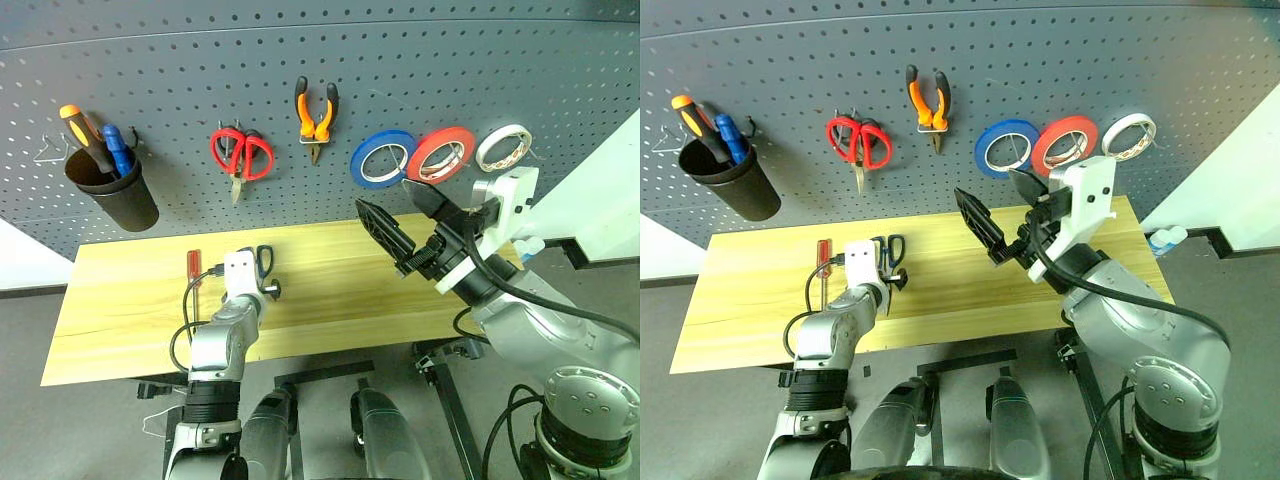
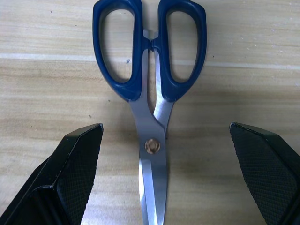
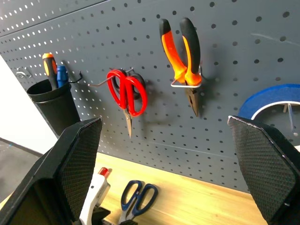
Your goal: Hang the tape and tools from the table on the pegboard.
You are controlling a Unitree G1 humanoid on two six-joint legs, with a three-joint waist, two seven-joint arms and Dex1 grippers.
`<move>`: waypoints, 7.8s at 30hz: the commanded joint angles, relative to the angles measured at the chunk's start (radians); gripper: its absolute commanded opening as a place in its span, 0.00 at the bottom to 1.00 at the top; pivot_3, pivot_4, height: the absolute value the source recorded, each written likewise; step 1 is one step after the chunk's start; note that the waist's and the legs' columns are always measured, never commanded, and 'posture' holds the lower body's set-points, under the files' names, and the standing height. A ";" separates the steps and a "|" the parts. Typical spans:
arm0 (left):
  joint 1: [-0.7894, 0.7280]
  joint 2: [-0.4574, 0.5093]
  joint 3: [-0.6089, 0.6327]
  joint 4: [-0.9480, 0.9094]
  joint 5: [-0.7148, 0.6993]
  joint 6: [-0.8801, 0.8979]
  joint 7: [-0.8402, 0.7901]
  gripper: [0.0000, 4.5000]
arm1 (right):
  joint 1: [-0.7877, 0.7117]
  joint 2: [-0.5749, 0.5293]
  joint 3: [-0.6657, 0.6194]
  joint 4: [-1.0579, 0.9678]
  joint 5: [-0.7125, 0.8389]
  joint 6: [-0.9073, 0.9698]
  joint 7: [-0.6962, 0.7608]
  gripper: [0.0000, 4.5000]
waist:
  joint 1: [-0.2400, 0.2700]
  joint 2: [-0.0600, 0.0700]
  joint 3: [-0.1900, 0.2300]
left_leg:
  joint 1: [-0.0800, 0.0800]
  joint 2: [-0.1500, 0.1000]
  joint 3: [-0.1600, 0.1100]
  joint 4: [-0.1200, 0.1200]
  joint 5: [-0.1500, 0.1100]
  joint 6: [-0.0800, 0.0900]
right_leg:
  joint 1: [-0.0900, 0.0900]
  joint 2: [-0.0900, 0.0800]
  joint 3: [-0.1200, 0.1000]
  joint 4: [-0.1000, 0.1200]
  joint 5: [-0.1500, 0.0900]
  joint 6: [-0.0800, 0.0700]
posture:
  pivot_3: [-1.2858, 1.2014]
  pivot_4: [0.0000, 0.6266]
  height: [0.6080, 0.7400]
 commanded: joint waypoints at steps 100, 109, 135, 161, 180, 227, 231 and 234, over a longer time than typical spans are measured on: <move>-0.072 -0.027 -0.027 0.225 0.087 -0.084 0.022 0.13 | 0.375 -0.675 -0.131 -0.156 0.429 -0.292 0.111 1.00 | 0.031 -0.003 0.002 | -0.004 0.000 0.002 0.012 -0.011 0.017 | 0.015 -0.003 0.001 -0.028 0.007 0.013 | 0.47 0.46 1.00; -0.067 -0.029 -0.038 0.204 0.087 -0.085 0.008 0.13 | 0.380 -0.671 -0.126 -0.156 0.411 -0.289 0.111 1.00 | 0.031 -0.003 0.002 | -0.004 0.000 0.002 0.012 -0.011 0.017 | 0.015 -0.003 0.001 -0.028 0.007 0.013 | 0.47 0.46 1.00; -0.029 -0.031 -0.117 0.045 0.072 -0.038 -0.107 0.11 | 0.388 -0.669 -0.109 -0.156 0.383 -0.287 0.106 1.00 | 0.030 -0.003 0.003 | -0.006 0.000 0.002 0.011 -0.011 0.018 | 0.013 -0.003 0.001 -0.030 0.007 0.013 | 0.47 0.45 1.00; 0.045 0.151 -0.315 -0.256 0.078 -0.102 -0.364 0.11 | 0.387 -0.641 -0.103 -0.149 0.338 -0.293 0.127 1.00 | 0.032 -0.002 0.003 | -0.006 0.000 0.002 0.010 -0.011 0.018 | 0.013 -0.004 0.001 -0.031 0.007 0.013 | 0.48 0.42 1.00; 0.055 0.338 -0.348 -0.308 0.124 -0.400 -0.518 0.11 | 0.566 -0.554 -0.361 -0.122 0.324 -0.336 0.321 1.00 | 0.033 0.001 0.001 | -0.005 0.000 0.002 0.010 -0.011 0.018 | 0.014 -0.004 0.001 -0.031 0.007 0.013 | 0.48 0.35 1.00; 0.122 0.363 -0.124 -0.253 0.162 -0.904 -0.429 0.11 | 0.699 -0.450 -0.540 -0.075 0.192 -0.348 0.531 1.00 | 0.034 0.017 -0.049 | 0.001 0.000 0.004 0.014 -0.010 0.017 | 0.020 -0.002 0.002 -0.026 0.010 0.014 | 0.50 0.29 1.00; 0.118 0.358 -0.116 -0.250 0.163 -0.899 -0.425 0.11 | 0.705 -0.452 -0.541 -0.078 0.190 -0.344 0.527 1.00 | 0.034 0.017 -0.049 | 0.001 0.000 0.004 0.014 -0.010 0.017 | 0.020 -0.002 0.002 -0.026 0.010 0.014 | 0.50 0.29 1.00; 0.124 0.363 -0.106 -0.247 0.168 -0.905 -0.420 0.11 | 0.710 -0.451 -0.540 -0.078 0.185 -0.342 0.527 1.00 | 0.033 0.017 -0.049 | 0.001 0.000 0.004 0.014 -0.010 0.017 | 0.020 -0.002 0.002 -0.026 0.010 0.014 | 0.50 0.29 1.00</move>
